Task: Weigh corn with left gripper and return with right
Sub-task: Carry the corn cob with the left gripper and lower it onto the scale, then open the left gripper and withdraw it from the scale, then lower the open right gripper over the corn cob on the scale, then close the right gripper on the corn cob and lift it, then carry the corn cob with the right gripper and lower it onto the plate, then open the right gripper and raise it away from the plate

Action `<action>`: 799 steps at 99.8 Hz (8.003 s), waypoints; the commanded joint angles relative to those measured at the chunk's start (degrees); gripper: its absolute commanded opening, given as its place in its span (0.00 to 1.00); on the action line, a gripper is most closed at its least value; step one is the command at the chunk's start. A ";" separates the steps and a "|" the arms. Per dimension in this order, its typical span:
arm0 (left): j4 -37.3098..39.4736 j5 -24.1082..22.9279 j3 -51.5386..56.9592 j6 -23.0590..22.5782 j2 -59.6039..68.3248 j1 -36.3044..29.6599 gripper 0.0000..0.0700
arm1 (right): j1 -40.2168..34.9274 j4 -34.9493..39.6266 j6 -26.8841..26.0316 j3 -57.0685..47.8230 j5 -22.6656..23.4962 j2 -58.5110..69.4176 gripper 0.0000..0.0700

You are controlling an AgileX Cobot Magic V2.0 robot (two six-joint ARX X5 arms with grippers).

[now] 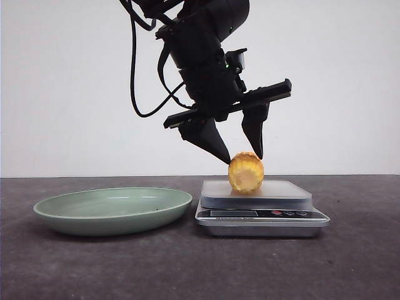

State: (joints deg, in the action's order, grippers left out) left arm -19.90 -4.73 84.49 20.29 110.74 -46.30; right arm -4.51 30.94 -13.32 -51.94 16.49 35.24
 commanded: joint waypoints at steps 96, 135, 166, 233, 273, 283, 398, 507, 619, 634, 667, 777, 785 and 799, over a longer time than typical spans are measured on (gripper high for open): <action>-30.25 -16.79 7.80 -7.69 -42.03 -0.24 0.62 | -0.72 2.29 0.92 -1.07 1.73 0.22 0.66; -48.41 -29.27 7.65 -0.50 -62.49 -0.26 0.62 | -4.44 2.14 0.63 -1.07 1.68 0.28 0.66; -62.45 -32.74 5.79 5.77 -73.90 -0.26 0.62 | -9.94 1.18 0.39 -1.07 0.96 4.02 0.66; -62.60 -17.79 -0.11 5.16 -87.67 17.07 0.62 | -23.26 -9.66 -0.15 -1.07 -8.28 20.17 0.68; -62.42 -1.57 -0.24 -5.75 -90.16 36.20 0.62 | -27.26 -17.68 -0.81 -1.07 -12.48 34.62 0.70; -62.45 -1.42 -0.24 -6.10 -90.23 36.79 0.62 | -27.28 -19.26 -1.75 -1.07 -13.51 38.64 0.70; -62.75 -7.65 -0.24 -7.82 -90.23 36.81 0.62 | -28.24 -25.40 -7.41 -1.33 -16.09 55.65 0.70; -62.77 -7.45 -0.24 -7.41 -90.23 36.81 0.62 | -37.73 -15.43 -4.70 -17.79 -16.87 50.29 0.00; -62.79 -7.39 -0.24 -5.95 -90.20 36.81 0.62 | -46.97 -29.46 -17.03 -18.38 -23.67 73.92 0.00; -62.79 -7.39 -0.24 -5.90 -90.23 36.81 0.62 | -47.12 -29.16 -19.15 -18.38 -23.96 76.46 0.02; -62.79 -7.39 -0.24 -5.68 -90.23 36.81 0.62 | -47.54 -31.34 -18.97 -18.38 -23.32 76.76 0.62; -62.71 -7.23 -0.24 -6.71 -90.23 36.81 0.62 | -14.62 0.55 8.11 -20.59 -15.98 32.70 0.61; -62.25 -7.21 -0.33 -6.99 -90.23 36.74 0.62 | -12.39 3.89 8.72 -20.59 -15.37 27.58 0.61; -61.46 -7.23 -0.77 -7.23 -90.20 35.87 0.62 | -10.86 8.98 9.33 -20.48 -15.23 18.97 0.61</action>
State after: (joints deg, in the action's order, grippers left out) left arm -81.23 -12.05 83.18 14.06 20.56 -10.02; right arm -15.31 38.70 -5.06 -71.55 1.08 56.82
